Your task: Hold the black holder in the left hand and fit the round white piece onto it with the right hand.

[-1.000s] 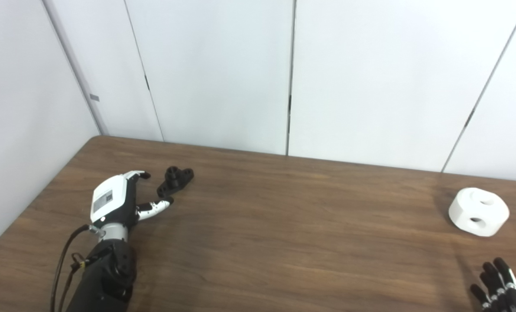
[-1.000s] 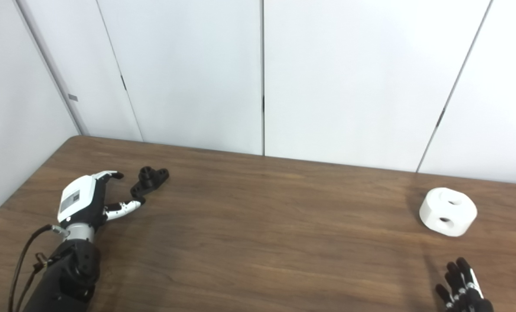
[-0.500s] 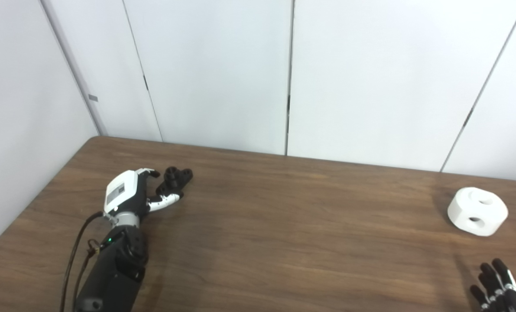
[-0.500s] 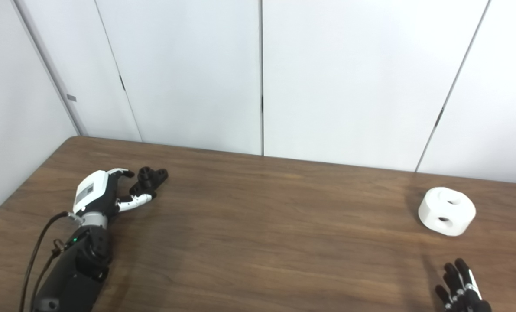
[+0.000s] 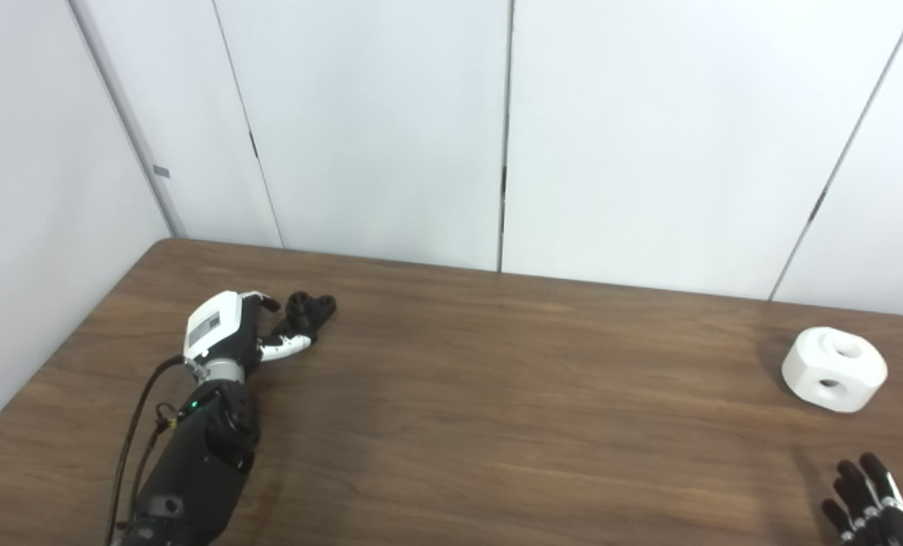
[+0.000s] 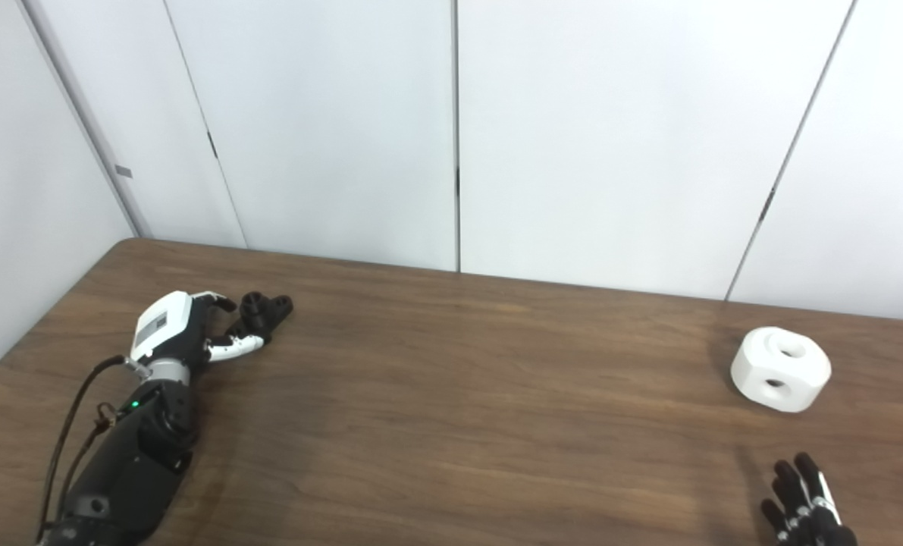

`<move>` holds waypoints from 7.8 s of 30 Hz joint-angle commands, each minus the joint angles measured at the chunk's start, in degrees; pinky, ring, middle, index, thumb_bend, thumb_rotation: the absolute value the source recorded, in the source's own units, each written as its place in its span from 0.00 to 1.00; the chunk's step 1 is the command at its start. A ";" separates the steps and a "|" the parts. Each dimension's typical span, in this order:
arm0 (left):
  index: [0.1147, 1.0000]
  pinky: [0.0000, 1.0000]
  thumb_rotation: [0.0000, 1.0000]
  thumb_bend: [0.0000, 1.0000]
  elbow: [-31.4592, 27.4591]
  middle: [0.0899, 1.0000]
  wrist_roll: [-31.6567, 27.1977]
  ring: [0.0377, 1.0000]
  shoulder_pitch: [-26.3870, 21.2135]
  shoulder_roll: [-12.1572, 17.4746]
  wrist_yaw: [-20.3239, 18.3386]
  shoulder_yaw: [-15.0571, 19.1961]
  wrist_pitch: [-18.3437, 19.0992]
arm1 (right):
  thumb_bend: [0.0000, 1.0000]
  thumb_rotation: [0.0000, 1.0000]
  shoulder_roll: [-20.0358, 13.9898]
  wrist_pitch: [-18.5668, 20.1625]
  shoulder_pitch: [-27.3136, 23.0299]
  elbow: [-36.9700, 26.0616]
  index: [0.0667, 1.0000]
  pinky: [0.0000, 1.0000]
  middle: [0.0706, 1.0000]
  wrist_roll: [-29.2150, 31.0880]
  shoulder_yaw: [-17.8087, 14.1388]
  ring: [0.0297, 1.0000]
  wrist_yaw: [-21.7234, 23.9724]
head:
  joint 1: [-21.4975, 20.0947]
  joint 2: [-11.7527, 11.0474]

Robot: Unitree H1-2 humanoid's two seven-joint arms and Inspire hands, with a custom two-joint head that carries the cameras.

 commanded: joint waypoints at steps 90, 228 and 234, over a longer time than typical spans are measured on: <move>0.42 0.77 0.05 0.51 -40.39 0.78 1.64 0.87 25.97 -10.03 -16.10 -22.96 -10.18 | 0.58 1.00 3.43 10.42 1.49 -11.49 1.00 1.00 0.91 -5.85 5.91 0.94 -4.11 | -13.57 11.23; 0.42 1.00 0.06 0.52 -35.03 0.84 12.29 0.94 28.52 -8.49 -17.95 -26.23 -21.82 | 1.00 0.27 -29.03 26.52 -51.01 21.18 0.80 0.95 0.96 -53.87 21.35 1.00 17.23 | -19.70 9.86; 0.42 1.00 0.06 0.52 -35.13 0.84 12.24 0.94 28.54 -8.69 -18.23 -26.18 -21.45 | 0.99 0.27 -28.15 26.11 -51.01 21.86 0.79 0.96 0.96 -54.03 21.54 1.00 16.36 | -19.58 9.82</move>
